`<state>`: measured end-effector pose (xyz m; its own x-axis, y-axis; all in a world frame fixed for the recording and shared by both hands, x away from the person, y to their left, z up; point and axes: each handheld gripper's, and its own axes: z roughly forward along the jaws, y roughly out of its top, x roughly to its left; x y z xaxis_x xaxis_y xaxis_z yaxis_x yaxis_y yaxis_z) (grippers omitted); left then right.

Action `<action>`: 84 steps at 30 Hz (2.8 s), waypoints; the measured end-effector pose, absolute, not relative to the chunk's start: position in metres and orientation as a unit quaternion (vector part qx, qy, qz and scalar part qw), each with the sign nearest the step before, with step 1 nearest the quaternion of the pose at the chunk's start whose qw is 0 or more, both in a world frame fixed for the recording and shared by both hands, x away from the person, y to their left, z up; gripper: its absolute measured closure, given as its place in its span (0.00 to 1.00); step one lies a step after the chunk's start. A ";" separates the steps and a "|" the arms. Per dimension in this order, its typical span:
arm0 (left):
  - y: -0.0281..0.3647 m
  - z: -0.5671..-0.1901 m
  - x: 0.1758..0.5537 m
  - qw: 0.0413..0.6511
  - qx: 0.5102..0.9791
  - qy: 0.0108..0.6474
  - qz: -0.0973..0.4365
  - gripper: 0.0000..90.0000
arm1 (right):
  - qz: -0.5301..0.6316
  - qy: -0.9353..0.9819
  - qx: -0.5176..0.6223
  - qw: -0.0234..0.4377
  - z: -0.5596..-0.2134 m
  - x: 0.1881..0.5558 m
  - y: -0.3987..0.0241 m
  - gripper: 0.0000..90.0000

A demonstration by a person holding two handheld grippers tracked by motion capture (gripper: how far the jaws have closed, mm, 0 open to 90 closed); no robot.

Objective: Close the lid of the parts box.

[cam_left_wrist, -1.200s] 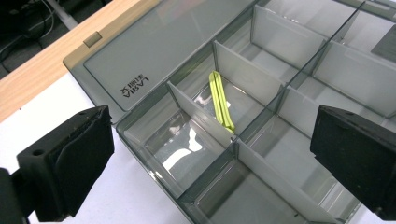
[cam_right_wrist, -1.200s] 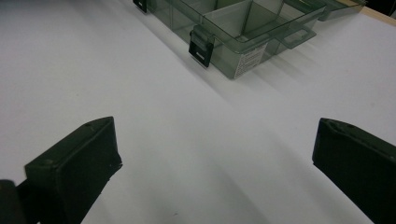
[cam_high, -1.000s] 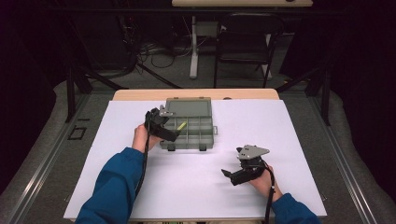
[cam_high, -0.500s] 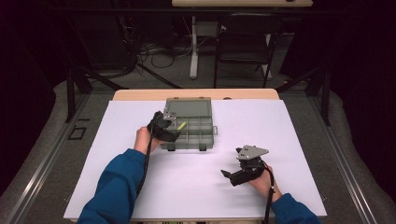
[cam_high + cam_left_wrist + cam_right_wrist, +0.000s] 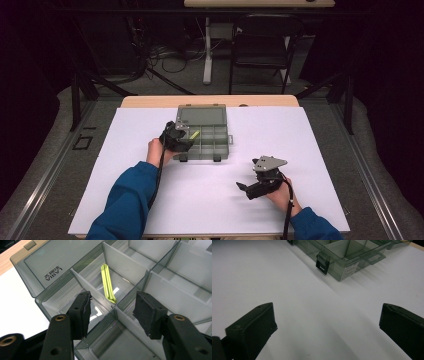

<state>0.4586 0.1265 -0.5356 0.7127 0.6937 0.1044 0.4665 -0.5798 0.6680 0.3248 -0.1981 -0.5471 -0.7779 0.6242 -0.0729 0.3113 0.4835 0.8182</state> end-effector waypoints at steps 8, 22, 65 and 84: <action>0.126 -0.537 0.454 0.322 0.862 0.345 0.187 0.60 | 0.427 0.840 0.277 0.186 -0.546 0.324 -0.198 0.00; 0.125 -0.538 0.454 0.320 0.861 0.345 0.192 0.62 | 0.428 0.839 0.280 0.185 -0.547 0.326 -0.196 0.00; 0.125 -0.539 0.454 0.323 0.862 0.339 0.192 0.62 | 0.431 0.821 0.327 0.183 -0.533 0.417 -0.174 0.00; 0.126 -0.540 0.454 0.325 0.863 0.336 0.193 0.62 | 0.426 0.813 0.352 0.184 -0.531 0.465 -0.169 0.01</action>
<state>0.4543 0.1258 -0.5401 0.6997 0.7052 0.1145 0.4549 -0.5634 0.6897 0.4651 -0.1694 -0.5306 -0.6848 0.7287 -0.0004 0.4143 0.3898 0.8224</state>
